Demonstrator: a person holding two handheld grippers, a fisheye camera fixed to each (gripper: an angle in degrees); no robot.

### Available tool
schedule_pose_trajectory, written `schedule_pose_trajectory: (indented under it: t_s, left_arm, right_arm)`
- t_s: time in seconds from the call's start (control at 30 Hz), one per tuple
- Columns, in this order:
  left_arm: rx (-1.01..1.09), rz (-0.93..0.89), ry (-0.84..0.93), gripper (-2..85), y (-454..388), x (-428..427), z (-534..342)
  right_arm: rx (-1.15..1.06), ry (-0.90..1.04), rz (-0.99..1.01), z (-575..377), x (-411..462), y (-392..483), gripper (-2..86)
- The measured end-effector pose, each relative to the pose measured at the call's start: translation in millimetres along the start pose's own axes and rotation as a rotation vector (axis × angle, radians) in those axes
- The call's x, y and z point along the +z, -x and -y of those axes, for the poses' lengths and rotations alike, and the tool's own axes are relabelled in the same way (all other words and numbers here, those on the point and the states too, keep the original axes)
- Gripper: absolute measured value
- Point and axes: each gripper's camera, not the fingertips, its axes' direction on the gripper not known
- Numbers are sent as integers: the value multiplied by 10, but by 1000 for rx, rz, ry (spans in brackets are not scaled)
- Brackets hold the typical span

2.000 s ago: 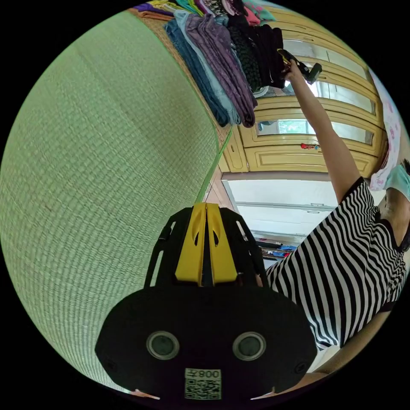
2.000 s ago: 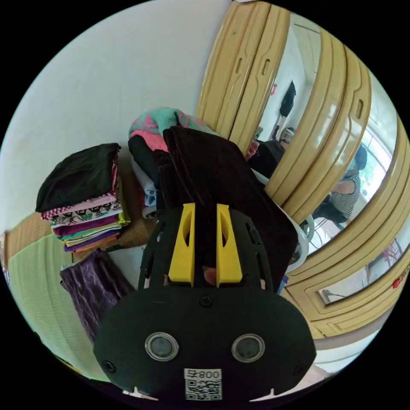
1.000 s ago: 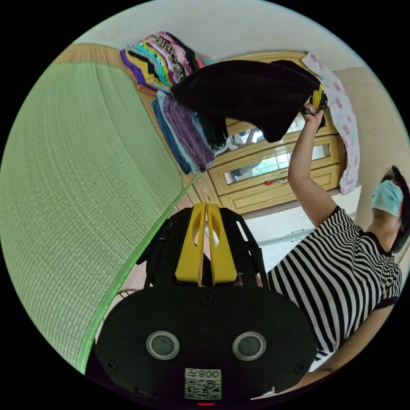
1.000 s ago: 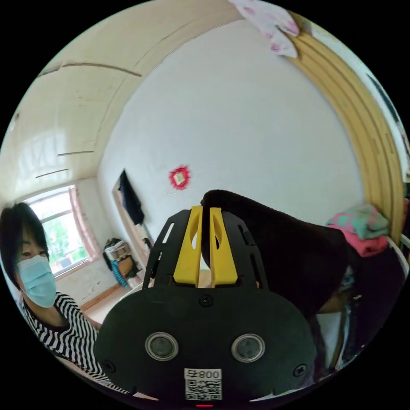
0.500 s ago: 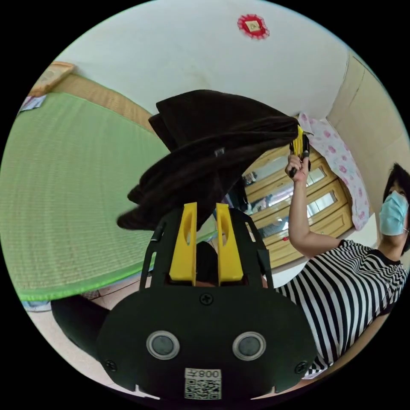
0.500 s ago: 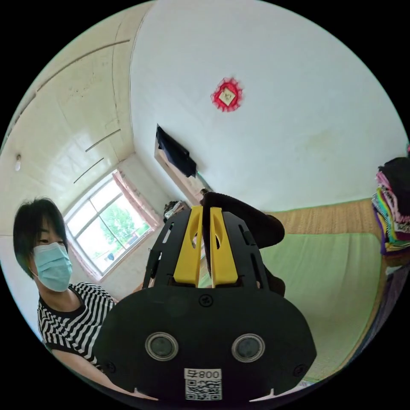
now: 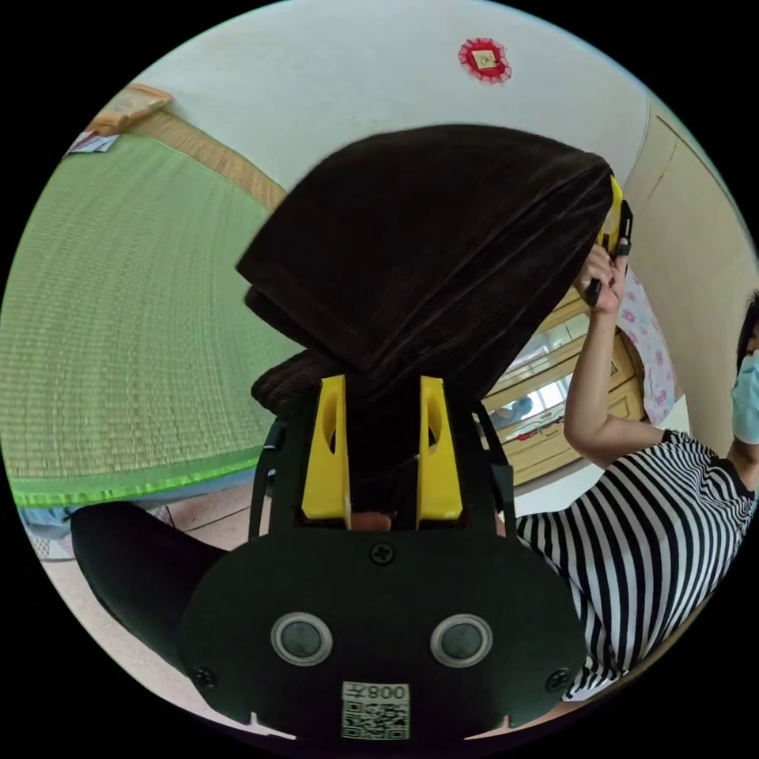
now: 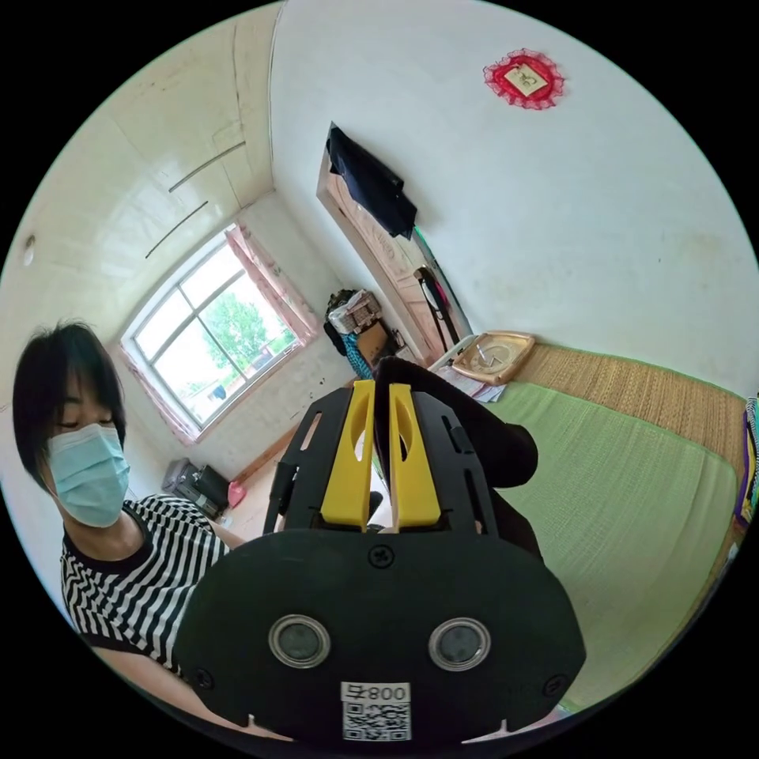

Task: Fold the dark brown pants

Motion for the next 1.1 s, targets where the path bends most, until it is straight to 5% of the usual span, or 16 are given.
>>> schedule_pose_trajectory:
  t_s: [0.17, 0.37, 0.67, 0.93, 1.1]
  left_arm:
    - [12, -82, -75, 136, 104, -349, -261]
    - [8, 123, 16, 131, 134, -480, -409]
    - [-5, 174, -40, 47, 70, -1042, -312]
    - [307, 379, -347, 31, -798, -2203, 150]
    - [481, 461, -276, 27, -1167, -2209, 110]
  right_arm:
    - [0, 0, -7, 402, 104, 384, 15]
    - [4, 28, 3, 828, 363, 771, 16]
    - [30, -50, 9, 1579, 424, 1267, 15]
    - [52, -364, 2, 1826, -334, 1638, 17]
    - [275, -430, -120, 1088, -566, 1469, 16]
